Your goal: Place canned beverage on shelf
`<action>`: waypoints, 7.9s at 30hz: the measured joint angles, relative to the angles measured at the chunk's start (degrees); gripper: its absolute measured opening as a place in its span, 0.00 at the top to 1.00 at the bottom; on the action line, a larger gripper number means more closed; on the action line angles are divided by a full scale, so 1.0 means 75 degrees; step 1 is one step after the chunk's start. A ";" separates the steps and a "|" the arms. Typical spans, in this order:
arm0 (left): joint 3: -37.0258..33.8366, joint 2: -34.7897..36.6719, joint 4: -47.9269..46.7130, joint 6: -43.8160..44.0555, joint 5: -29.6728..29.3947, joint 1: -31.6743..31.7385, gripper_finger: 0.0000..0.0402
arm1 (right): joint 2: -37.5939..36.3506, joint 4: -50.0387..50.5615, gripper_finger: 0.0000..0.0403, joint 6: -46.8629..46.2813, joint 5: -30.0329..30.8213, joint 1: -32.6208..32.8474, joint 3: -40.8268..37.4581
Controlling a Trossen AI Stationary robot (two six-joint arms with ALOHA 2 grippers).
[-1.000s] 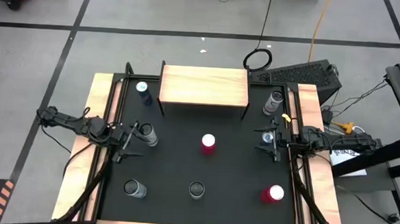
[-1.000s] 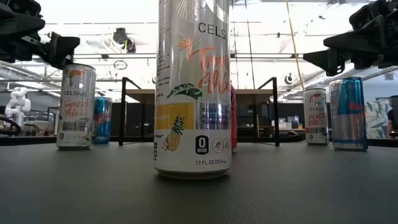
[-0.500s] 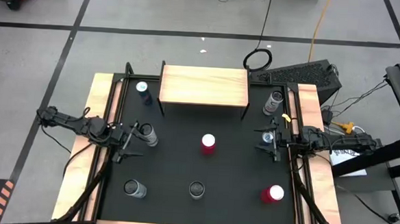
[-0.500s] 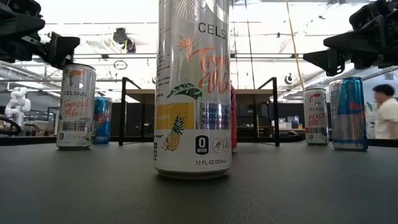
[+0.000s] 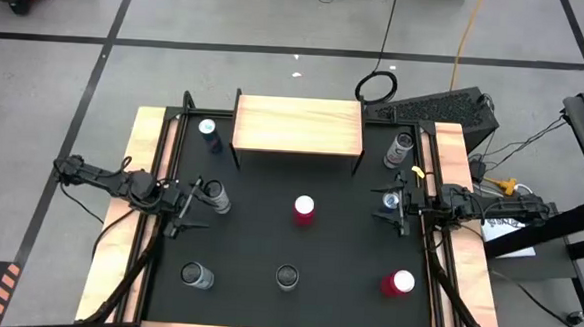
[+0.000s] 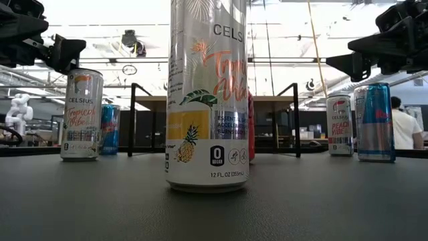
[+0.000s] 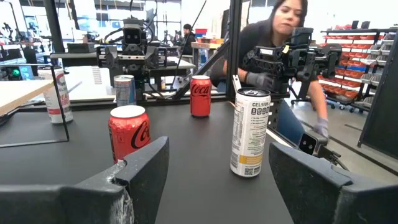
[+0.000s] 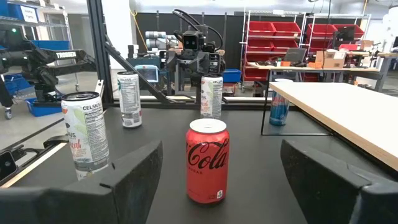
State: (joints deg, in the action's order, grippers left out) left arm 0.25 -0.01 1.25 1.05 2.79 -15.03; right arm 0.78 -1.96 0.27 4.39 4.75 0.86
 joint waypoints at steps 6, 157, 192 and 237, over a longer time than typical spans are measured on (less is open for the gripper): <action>0.0003 -0.0002 -0.0002 -0.0001 0.0000 0.0000 0.31 | -0.0001 0.0000 0.24 0.0000 0.0002 0.0000 0.0000; 0.0000 -0.0028 0.0961 0.0013 -0.3670 0.0000 0.31 | -0.0001 -0.0510 0.24 -0.1749 0.0208 -0.0038 0.0003; 0.0000 -0.0061 0.0631 0.0820 -0.4221 0.0000 0.31 | -0.0001 -0.0449 0.24 -0.1741 0.1409 -0.0035 0.0000; 0.0003 -0.0061 0.0841 0.0605 -0.4896 0.0003 0.31 | -0.0001 -0.0449 0.24 -0.1545 0.1409 -0.0035 0.0003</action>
State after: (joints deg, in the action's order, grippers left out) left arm 0.27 -0.47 7.55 5.59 -33.93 -15.00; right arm 0.78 -5.32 -11.31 14.96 4.49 0.88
